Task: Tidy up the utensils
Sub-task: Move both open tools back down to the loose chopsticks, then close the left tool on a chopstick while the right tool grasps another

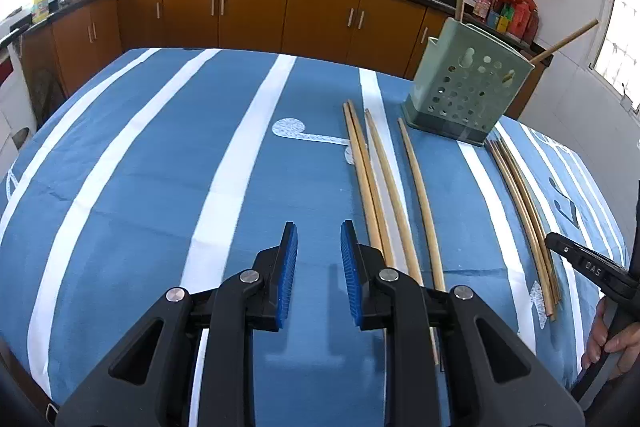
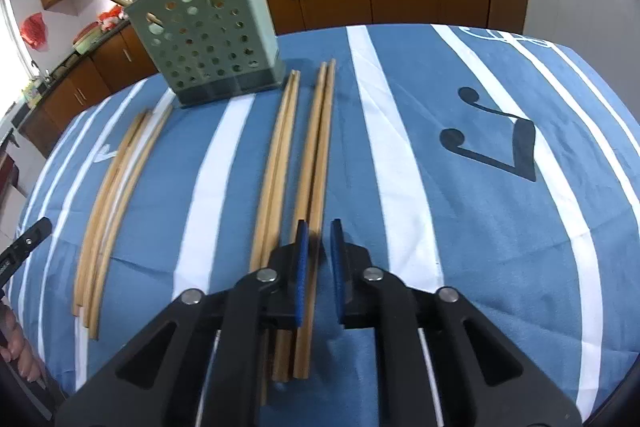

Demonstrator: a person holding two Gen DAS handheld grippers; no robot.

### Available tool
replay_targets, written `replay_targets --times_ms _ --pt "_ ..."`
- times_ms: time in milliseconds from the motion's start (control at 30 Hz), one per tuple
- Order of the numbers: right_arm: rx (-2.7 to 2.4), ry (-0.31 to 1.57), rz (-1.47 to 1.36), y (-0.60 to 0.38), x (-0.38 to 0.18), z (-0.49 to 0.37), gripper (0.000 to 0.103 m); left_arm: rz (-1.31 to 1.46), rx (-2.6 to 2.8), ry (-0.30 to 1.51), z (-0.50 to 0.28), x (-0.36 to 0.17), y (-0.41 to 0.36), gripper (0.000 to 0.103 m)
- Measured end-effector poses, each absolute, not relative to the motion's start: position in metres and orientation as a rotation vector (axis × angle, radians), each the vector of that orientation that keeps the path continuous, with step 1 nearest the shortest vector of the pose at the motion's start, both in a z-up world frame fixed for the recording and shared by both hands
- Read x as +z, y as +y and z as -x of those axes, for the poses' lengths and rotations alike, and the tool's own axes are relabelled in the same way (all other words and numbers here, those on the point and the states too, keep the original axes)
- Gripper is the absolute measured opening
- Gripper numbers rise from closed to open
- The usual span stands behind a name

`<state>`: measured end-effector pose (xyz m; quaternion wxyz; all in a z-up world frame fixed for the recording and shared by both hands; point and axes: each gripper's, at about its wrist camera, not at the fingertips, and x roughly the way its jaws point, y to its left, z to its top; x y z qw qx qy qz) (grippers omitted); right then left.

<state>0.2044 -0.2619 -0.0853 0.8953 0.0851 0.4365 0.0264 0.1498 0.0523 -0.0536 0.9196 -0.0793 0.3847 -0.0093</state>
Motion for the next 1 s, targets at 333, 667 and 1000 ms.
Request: replay_targets --times_ms 333,667,1000 --pt "-0.104 0.891 -0.214 -0.293 -0.089 -0.207 0.008 0.170 -0.086 0.829 -0.154 -0.063 0.039 0.023" --pt "-0.105 0.884 -0.191 -0.293 -0.090 -0.206 0.008 0.105 -0.112 0.882 -0.160 -0.079 0.018 0.023" --pt "-0.097 0.885 -0.168 -0.289 -0.089 -0.205 0.010 0.045 -0.071 0.890 -0.167 -0.080 0.015 0.022"
